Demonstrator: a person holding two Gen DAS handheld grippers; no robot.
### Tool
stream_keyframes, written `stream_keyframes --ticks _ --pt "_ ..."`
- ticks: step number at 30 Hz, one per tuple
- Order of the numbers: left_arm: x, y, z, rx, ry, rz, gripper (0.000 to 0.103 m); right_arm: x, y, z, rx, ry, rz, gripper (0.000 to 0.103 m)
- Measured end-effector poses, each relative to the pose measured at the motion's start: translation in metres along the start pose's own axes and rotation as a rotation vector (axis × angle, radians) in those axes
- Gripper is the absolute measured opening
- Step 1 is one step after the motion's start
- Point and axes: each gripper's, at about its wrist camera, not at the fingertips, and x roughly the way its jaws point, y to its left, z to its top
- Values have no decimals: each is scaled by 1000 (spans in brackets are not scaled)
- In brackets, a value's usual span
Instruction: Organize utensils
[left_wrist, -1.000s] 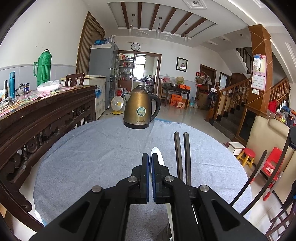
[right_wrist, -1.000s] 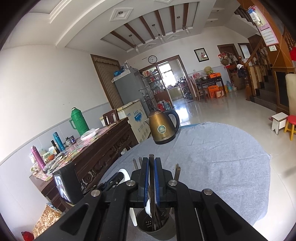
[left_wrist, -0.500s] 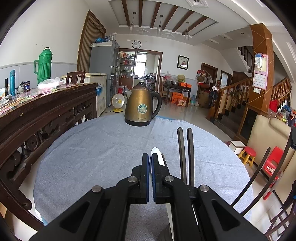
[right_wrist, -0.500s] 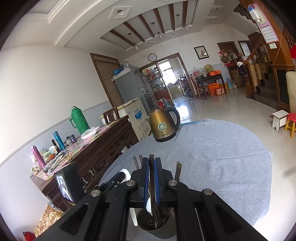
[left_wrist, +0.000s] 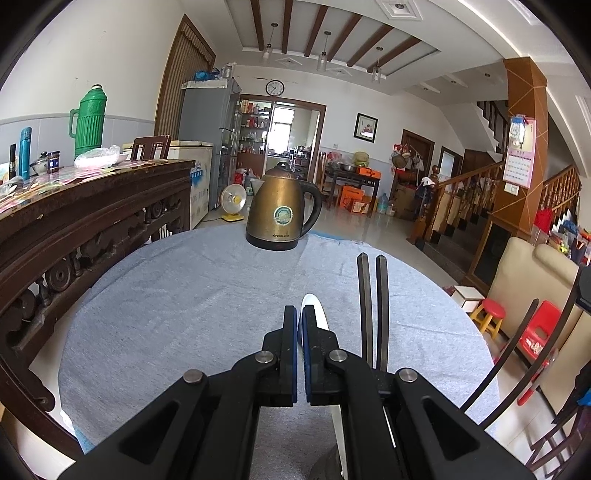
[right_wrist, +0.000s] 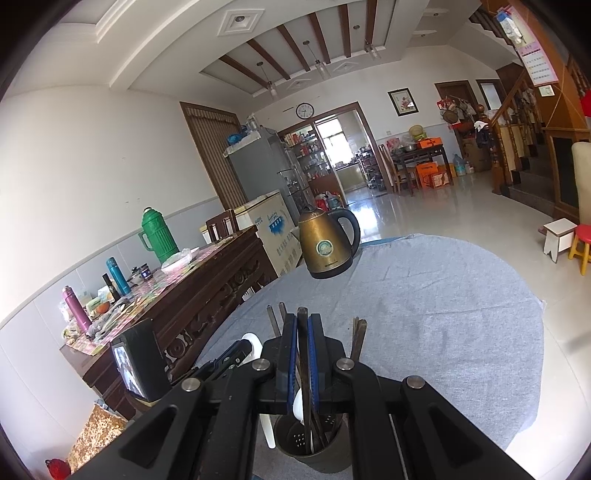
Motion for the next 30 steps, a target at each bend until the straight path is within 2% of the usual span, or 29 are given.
stream_keyframes --ticks 6,13,16,20,21,24,25,26,28,30 --pt "1 0 -1 -34 -6 -7 2 -2 3 1 -5 -1 -3 7" --pt "1 -9 -12 -67 -84 40 2 -5 4 -3 -14 3 -20 7" --pt "-3 -13 -20 -39 -120 64 2 -3 3 -8 -19 29 -34 7" --pt "-3 -18 -28 37 -73 27 4 3 -4 -14 21 86 -21 8" --pt "-5 -19 -29 71 -68 12 10 5 -8 -15 41 105 -14 9" --pt "-15 -19 -32 146 -70 -15 44 5 -20 -17 82 113 -12 24" --pt "-20 -17 -33 165 -87 -15 47 3 -23 -17 92 106 -18 30" --pt "-24 -13 -34 186 -108 -1 49 2 -26 -18 100 95 -27 31" --pt "-23 -1 -34 200 -122 38 58 -1 -40 -17 130 69 -70 31" --pt "-11 21 -32 150 -97 54 59 -2 -57 -16 183 47 -97 31"
